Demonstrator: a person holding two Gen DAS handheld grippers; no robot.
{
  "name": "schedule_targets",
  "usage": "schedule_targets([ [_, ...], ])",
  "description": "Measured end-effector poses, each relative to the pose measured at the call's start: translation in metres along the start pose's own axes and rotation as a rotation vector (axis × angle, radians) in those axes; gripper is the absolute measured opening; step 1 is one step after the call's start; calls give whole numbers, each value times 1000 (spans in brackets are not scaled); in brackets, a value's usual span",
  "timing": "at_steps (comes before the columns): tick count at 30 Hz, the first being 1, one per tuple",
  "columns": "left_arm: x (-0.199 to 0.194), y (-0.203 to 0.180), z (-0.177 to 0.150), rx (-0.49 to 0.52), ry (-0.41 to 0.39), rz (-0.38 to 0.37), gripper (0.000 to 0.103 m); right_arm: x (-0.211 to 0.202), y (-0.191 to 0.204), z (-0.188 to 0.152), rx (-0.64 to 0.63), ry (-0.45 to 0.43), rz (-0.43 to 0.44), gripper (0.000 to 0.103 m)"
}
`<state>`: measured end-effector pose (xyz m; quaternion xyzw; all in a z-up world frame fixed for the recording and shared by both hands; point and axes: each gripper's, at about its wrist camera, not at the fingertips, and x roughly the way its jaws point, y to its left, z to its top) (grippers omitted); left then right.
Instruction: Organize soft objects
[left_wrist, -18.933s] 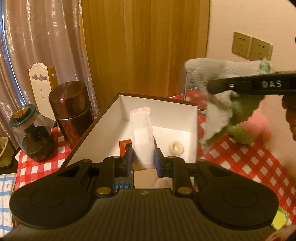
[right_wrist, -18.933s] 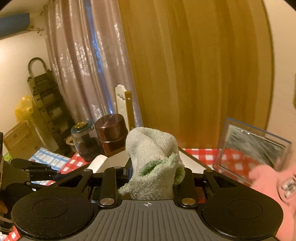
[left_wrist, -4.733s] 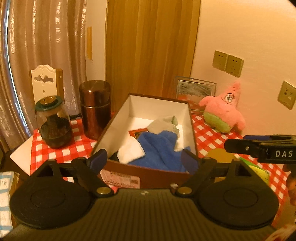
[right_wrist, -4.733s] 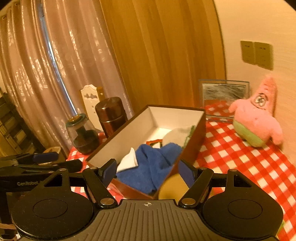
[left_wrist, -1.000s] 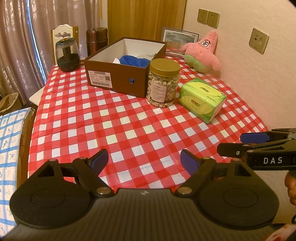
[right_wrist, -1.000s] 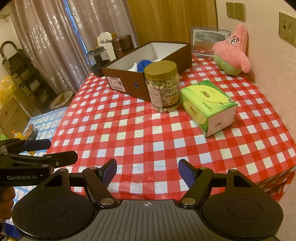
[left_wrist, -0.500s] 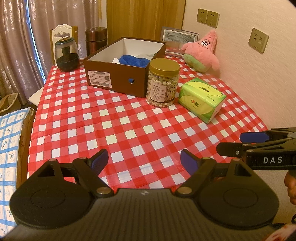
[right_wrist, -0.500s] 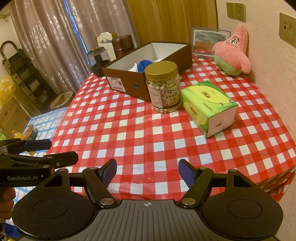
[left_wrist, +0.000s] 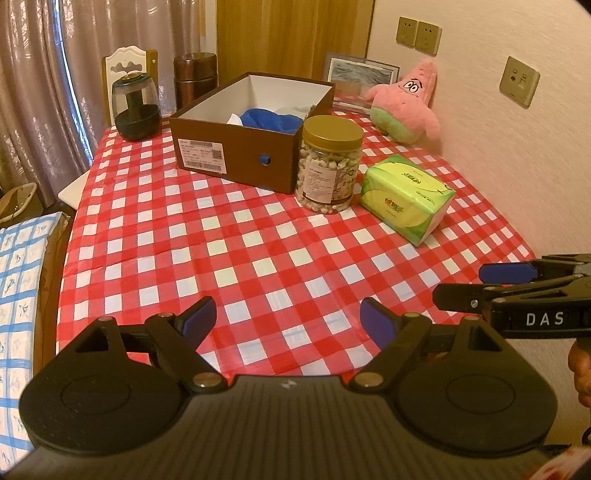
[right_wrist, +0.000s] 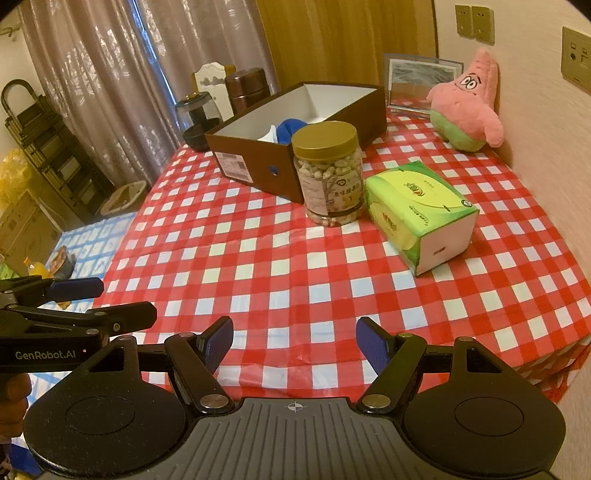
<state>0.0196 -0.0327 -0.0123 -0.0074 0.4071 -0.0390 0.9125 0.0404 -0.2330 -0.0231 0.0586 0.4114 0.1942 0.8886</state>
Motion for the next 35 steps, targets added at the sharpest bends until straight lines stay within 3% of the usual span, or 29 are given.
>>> schedule_targets([
  [35, 3, 2, -1, -2, 11, 1, 84, 2, 1, 1, 4, 5, -1, 73],
])
